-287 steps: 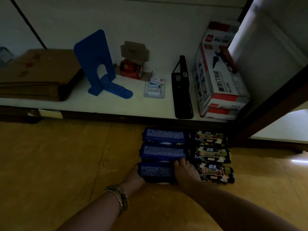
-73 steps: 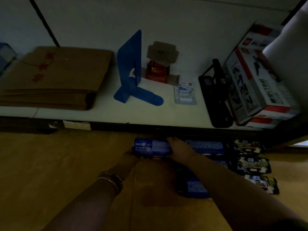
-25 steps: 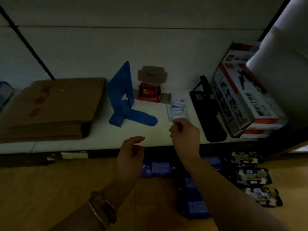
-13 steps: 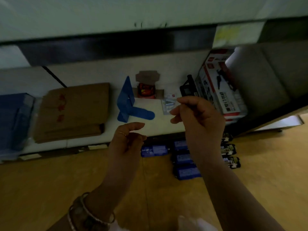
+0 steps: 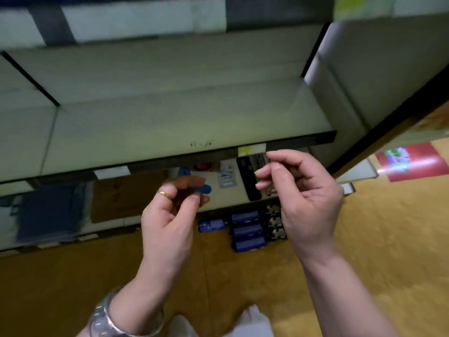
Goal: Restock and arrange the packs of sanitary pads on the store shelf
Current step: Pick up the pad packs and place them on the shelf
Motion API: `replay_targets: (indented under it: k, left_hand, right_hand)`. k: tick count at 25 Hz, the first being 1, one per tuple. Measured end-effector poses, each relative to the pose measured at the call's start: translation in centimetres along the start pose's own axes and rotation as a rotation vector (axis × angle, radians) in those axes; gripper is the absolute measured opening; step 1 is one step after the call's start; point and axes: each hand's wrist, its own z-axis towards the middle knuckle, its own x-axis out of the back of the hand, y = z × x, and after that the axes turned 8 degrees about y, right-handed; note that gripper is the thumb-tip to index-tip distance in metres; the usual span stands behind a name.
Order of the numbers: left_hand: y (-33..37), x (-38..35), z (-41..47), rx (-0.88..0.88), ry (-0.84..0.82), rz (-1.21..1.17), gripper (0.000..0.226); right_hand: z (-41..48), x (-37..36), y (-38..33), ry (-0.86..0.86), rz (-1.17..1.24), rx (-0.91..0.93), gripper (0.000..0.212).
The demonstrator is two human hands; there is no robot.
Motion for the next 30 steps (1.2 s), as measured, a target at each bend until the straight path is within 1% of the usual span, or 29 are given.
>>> replay_targets:
  k: [4,7,12,16,19,24,28,30]
  left_hand:
    - [7.5,-0.8,-1.4,-0.090,0.005,-0.054,0.025]
    - [12.8,-2.0,-2.1,-0.191,0.023,-0.091,0.024]
    - [19.2,-4.2,-3.0,-0.328,0.023,-0.162,0.023]
    - [22.1,-6.0,-3.1,-0.420,0.040,-0.191,0.024]
    - [22.5,-6.6,-2.5,-0.418,0.057,-0.208,0.024]
    - [22.6,-7.0,0.5,-0.342,0.093,-0.225,0.025]
    - [22.3,-7.7,4.3,-0.311,0.031,-0.225,0.024]
    - [22.3,-7.8,6.6,-0.274,0.005,-0.221,0.024]
  right_hand:
    - [3.4,2.1,-6.6,-0.012,0.084,0.038,0.021]
    - [6.0,3.4,-11.0,-0.045,0.122,0.142,0.021]
    - [9.2,5.5,-16.2,-0.081,0.165,0.313,0.016]
    - [11.1,7.4,-18.6,-0.114,0.165,0.361,0.016]
    - [12.4,7.7,-18.8,-0.124,0.131,0.343,0.018]
    - [15.0,6.5,-18.0,-0.152,0.045,0.219,0.024]
    - [17.1,4.5,-16.6,-0.170,-0.045,0.188,0.029]
    - [18.8,3.3,-15.6,-0.161,-0.129,0.156,0.026]
